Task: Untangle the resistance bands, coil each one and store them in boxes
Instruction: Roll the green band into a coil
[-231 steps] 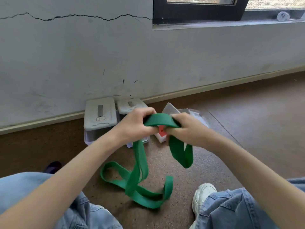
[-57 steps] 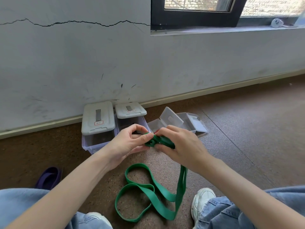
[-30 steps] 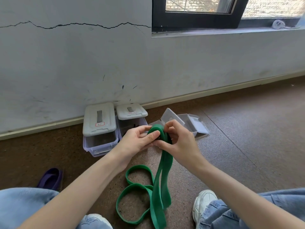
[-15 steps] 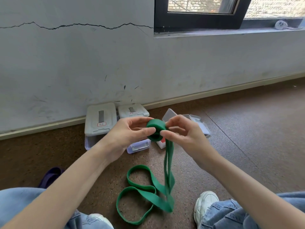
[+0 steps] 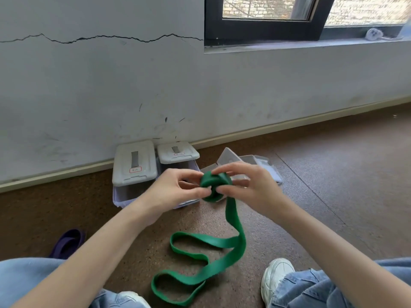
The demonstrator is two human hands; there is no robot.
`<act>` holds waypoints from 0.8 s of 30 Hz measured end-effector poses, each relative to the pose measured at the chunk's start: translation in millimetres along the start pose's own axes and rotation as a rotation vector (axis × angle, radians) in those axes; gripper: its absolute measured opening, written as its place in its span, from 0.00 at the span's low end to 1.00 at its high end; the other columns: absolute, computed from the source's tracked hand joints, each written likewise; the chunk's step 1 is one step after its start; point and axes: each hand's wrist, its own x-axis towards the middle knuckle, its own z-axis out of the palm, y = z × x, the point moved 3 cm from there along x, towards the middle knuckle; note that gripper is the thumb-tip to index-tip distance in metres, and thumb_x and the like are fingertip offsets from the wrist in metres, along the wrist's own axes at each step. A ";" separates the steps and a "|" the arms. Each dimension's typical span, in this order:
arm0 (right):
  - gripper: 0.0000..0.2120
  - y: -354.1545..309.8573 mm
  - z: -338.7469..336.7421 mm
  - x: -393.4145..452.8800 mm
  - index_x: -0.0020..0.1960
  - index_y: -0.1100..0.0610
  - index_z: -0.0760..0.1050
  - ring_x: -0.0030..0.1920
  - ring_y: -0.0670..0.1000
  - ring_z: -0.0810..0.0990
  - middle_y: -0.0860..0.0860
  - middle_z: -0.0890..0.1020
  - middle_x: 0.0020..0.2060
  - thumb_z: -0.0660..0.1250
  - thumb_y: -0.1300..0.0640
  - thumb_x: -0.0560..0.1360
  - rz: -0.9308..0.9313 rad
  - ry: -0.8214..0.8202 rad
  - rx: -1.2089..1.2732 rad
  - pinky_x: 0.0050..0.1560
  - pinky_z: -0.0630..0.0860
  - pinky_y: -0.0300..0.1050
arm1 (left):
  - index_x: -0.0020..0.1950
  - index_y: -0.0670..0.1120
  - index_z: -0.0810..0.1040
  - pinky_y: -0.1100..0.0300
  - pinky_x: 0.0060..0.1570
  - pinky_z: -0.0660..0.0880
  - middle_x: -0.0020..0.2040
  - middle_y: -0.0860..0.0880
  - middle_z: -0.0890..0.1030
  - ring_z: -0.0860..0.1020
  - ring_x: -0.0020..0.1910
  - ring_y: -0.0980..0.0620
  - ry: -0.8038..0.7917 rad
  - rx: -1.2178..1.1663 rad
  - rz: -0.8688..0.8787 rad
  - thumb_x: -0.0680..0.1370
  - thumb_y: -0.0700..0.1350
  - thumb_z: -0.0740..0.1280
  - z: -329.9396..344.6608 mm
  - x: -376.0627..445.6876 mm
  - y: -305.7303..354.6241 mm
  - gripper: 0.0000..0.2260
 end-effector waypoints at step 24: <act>0.19 -6.6 -6.3 2.6 0.49 0.50 0.72 0.48 0.44 0.82 0.48 0.82 0.48 0.76 0.62 0.65 -0.096 0.075 0.065 0.49 0.79 0.37 | 0.50 0.55 0.81 0.73 0.41 0.75 0.48 0.55 0.84 0.81 0.47 0.61 0.028 0.034 0.032 0.63 0.47 0.77 -9.0 3.2 6.3 0.17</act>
